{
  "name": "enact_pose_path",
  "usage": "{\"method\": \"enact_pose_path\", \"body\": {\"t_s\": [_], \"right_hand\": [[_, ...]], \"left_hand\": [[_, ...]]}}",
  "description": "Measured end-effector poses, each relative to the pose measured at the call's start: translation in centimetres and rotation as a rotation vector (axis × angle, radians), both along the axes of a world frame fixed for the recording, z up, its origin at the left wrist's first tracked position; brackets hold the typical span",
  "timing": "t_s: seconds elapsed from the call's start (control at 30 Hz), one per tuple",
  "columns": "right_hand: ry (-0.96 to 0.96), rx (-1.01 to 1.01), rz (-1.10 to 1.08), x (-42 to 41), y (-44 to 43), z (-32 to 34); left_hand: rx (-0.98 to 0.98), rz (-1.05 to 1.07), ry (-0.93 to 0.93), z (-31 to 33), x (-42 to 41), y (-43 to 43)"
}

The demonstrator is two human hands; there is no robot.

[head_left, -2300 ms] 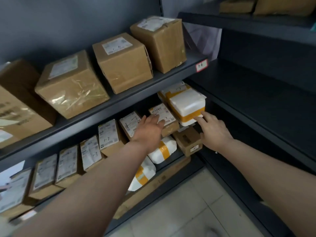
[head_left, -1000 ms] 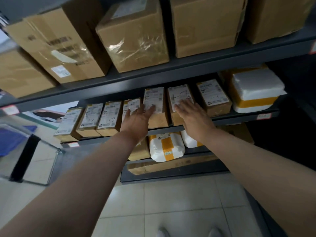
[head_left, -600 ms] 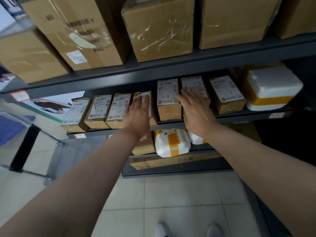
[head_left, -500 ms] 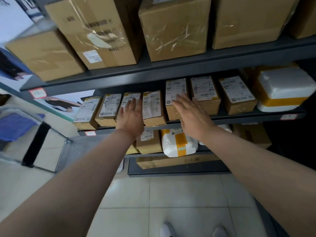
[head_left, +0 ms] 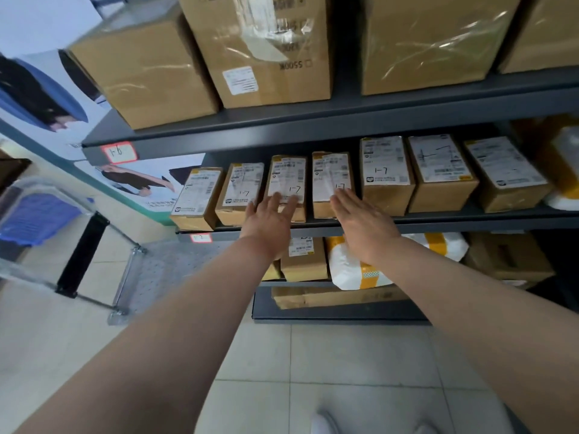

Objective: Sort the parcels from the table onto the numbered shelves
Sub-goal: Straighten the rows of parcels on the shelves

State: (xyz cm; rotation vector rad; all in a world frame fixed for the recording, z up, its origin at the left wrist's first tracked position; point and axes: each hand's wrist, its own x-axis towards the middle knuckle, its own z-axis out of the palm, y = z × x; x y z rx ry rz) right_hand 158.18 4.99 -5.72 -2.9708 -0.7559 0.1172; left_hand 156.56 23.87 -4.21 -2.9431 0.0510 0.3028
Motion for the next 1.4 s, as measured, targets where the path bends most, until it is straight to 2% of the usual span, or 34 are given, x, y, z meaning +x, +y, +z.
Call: {"method": "enact_pose_path", "body": {"t_s": [0.17,0.33,0.53,0.7,0.83,0.93,1.03,1.2,1.4], "right_hand": [[-0.068,0.107,-0.029,-0.4,1.5,-0.2],[-0.078,0.187,0.056,-0.9,4.5,0.7],[-0.089,0.228,0.171,-1.0,10.4,0.5],[-0.09,0.204,0.229,-1.0,13.8,-1.1],[-0.119,0.288,0.259,-2.0,14.3,-2.5],[-0.106,0.29,0.286,-3.1,13.1,-3.8],[0.013,0.201,0.261,-4.4,11.1,-5.9],[0.119,0.125,0.191,-6.5,7.1,-9.6],[0.165,0.073,0.13,-6.6,2.7,-13.8]], "left_hand": [[-0.081,0.005,-0.035,-0.4,0.6,0.2],[-0.199,0.123,-0.24,-0.1,-0.8,5.6],[-0.214,0.432,-0.13,-0.4,-1.6,14.0],[-0.201,0.339,-0.102,-1.2,-1.7,15.7],[-0.201,0.366,-0.105,-1.2,-1.2,15.2],[-0.262,0.413,-0.23,-2.3,-2.7,14.2],[-0.319,0.369,-0.348,-4.2,-5.6,12.4],[-0.29,0.278,-0.166,-7.8,-9.0,8.4],[-0.269,0.285,0.054,-12.6,-8.9,4.3]]}}
